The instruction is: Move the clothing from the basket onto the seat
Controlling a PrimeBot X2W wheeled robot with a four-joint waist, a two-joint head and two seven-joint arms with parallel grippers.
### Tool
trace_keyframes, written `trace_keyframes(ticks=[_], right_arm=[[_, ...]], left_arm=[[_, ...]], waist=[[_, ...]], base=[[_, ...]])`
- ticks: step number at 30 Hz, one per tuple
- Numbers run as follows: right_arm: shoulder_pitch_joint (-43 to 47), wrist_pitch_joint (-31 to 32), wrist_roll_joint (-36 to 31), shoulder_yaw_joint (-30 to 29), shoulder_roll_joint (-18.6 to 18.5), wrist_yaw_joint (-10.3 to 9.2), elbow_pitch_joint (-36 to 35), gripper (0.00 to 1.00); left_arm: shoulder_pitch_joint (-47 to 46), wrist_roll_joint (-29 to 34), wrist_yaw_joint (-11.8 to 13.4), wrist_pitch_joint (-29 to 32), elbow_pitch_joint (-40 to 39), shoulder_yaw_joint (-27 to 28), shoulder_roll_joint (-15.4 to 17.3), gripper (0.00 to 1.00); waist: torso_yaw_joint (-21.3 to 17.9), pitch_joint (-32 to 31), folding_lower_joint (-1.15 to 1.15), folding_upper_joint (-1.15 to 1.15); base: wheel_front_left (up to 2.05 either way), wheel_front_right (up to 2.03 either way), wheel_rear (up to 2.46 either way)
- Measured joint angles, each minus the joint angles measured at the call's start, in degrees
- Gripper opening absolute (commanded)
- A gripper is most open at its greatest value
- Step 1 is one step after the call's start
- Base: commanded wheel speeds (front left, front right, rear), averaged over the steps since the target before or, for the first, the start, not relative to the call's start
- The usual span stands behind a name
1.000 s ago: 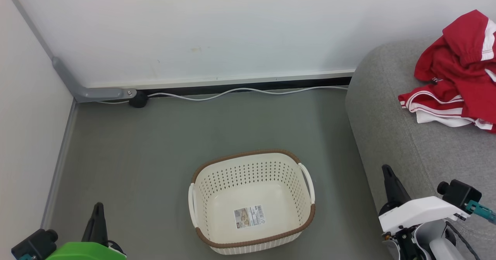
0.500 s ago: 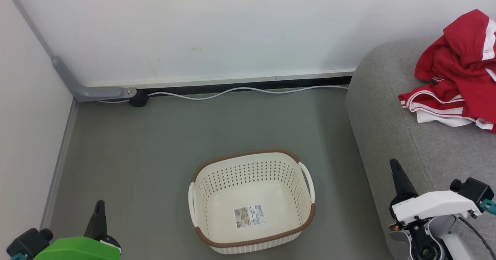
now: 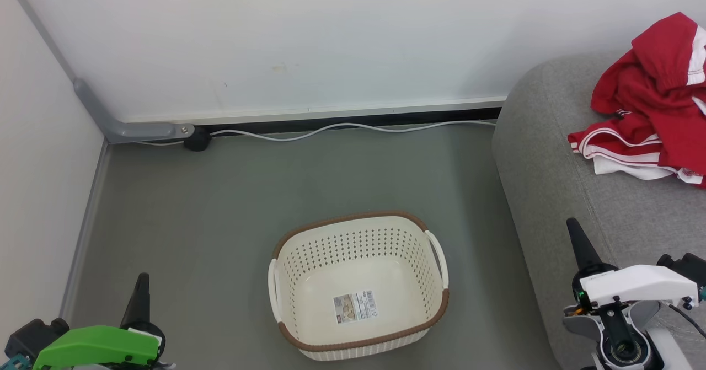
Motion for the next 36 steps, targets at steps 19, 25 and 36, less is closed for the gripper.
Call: trace_keyframes(ticks=[19,25,36], right_arm=[[-1.88,2.58,13.86,-3.96,0.01,2.47,1.30,0.00],[-2.29,3.52,18.08,-5.22,0.02,3.33,1.69,0.00],[-3.39,5.02,26.03,-7.51,0.02,4.85,2.42,0.00]], left_arm=[[-2.91,-12.93,-2.97,3.41,2.08,2.15,-1.29,0.00],[-3.59,-17.00,-3.94,4.59,2.86,2.91,-1.58,0.00],[-5.48,-24.31,-5.44,6.56,4.04,4.16,-2.34,0.00]], waist=[[0.04,0.20,0.00,0.00],[0.06,0.26,0.00,0.00],[0.08,0.37,0.00,0.00]], base=[[0.00,0.00,0.00],[0.00,0.00,0.00],[0.00,0.00,0.00]])
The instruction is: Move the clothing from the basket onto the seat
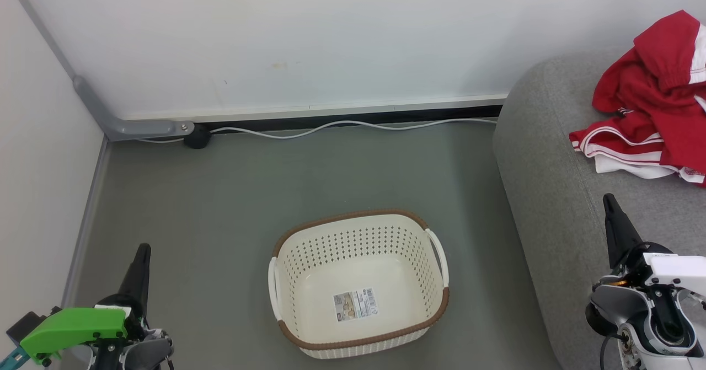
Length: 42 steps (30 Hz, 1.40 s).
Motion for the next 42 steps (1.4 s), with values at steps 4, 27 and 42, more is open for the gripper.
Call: trace_keyframes(ticks=[4,27,42], right_arm=[[-0.38,0.27,1.40,-0.41,0.00,0.37,0.21,0.00],[-0.63,0.43,1.44,-0.49,0.01,0.38,0.57,0.00],[-0.65,0.43,1.44,-0.57,0.01,0.40,0.79,0.00]], left_arm=[[-0.36,-0.96,-0.30,0.02,0.20,0.27,-0.25,0.00],[-0.75,-1.07,-0.32,0.45,0.66,0.40,-0.31,0.00],[-0.87,-1.07,-0.42,0.45,0.75,0.45,-0.32,0.00]], waist=[[0.00,0.01,0.00,0.00],[0.00,-0.01,0.00,0.00],[0.00,-0.02,0.00,0.00]], base=[[0.00,0.00,0.00],[0.00,0.00,0.00],[0.00,0.00,0.00]])
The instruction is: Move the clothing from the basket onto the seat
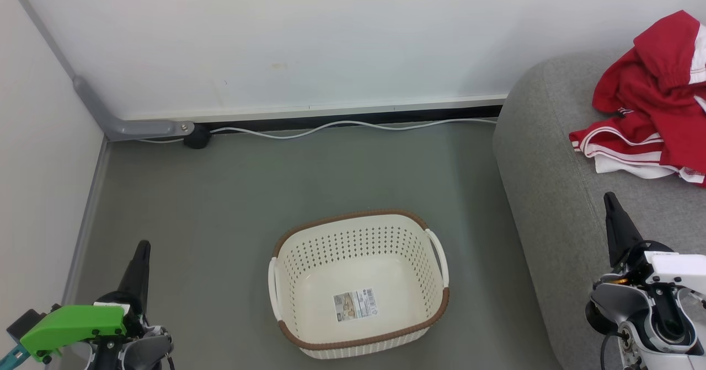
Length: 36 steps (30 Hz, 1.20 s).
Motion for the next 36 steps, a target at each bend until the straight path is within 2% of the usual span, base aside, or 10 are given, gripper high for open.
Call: trace_keyframes(ticks=[36], right_arm=[[-0.04,0.09,-0.01,-0.21,0.09,0.15,0.30,0.00]], left_arm=[[-0.04,0.00,-0.04,0.00,0.18,0.10,-0.02,0.00]], waist=[[0.00,-0.01,0.00,0.00]], base=[[0.00,0.00,0.00]])
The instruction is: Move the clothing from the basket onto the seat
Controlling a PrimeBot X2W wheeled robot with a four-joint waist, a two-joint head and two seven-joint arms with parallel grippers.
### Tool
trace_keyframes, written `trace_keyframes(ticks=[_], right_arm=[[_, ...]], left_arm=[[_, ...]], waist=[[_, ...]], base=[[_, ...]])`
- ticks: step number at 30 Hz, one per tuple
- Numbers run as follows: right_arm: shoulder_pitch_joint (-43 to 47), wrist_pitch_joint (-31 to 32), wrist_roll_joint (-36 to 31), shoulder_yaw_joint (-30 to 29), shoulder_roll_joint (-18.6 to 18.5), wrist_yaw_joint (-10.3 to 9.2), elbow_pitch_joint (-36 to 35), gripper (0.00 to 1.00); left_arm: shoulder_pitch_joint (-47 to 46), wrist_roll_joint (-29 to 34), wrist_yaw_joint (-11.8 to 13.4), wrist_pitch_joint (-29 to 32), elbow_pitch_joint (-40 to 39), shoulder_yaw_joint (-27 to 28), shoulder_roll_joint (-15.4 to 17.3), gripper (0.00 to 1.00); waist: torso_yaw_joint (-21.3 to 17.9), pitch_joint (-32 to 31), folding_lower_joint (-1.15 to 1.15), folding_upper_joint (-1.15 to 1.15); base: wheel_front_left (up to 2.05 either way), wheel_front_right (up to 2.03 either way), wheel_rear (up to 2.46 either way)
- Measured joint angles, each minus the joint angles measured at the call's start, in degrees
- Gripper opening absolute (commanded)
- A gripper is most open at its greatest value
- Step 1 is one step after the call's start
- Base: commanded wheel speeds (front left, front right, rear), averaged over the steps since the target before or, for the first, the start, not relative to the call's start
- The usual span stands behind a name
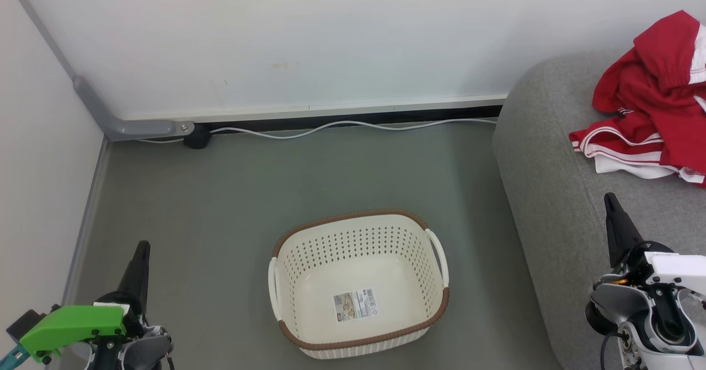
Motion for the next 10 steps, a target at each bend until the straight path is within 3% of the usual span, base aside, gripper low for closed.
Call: trace_keyframes(ticks=[10], right_arm=[[-0.01,0.00,0.00,-0.05,0.05,0.00,0.02,0.00]], left_arm=[[-0.02,0.00,0.00,0.01,0.01,0.02,0.00,0.00]], waist=[[0.00,0.00,0.00,0.00]], base=[[0.00,0.00,0.00]])
